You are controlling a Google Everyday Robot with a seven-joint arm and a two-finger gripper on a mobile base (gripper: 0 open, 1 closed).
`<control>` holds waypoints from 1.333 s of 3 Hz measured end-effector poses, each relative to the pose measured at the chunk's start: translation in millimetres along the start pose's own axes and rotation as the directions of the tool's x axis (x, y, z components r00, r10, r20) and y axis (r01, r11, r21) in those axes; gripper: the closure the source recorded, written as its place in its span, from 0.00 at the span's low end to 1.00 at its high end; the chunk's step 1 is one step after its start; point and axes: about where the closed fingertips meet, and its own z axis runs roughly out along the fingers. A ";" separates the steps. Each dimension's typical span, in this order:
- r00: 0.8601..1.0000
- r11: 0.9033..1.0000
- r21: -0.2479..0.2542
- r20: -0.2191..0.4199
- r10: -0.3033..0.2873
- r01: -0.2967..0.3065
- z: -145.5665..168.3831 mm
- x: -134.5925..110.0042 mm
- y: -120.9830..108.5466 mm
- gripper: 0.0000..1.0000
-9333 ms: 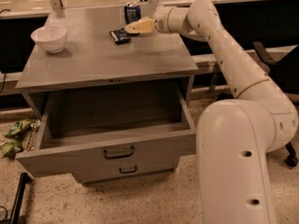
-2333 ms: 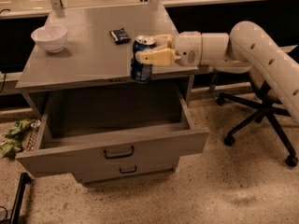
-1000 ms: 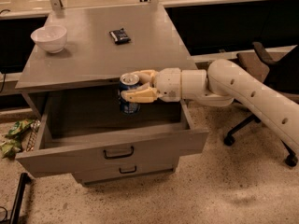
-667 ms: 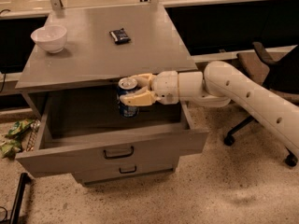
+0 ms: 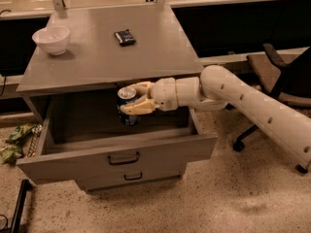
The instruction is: Place pepsi can into top drawer
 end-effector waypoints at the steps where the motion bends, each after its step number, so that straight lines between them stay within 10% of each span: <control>1: 1.000 0.999 -0.036 0.011 0.006 -0.005 20.3 23.8 1.7 1.00; 4: 0.998 0.995 -0.082 -0.038 -0.057 0.054 54.1 67.4 6.0 0.98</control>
Offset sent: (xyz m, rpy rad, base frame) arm -0.0023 0.0280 -0.0773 -0.0121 0.0095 0.0670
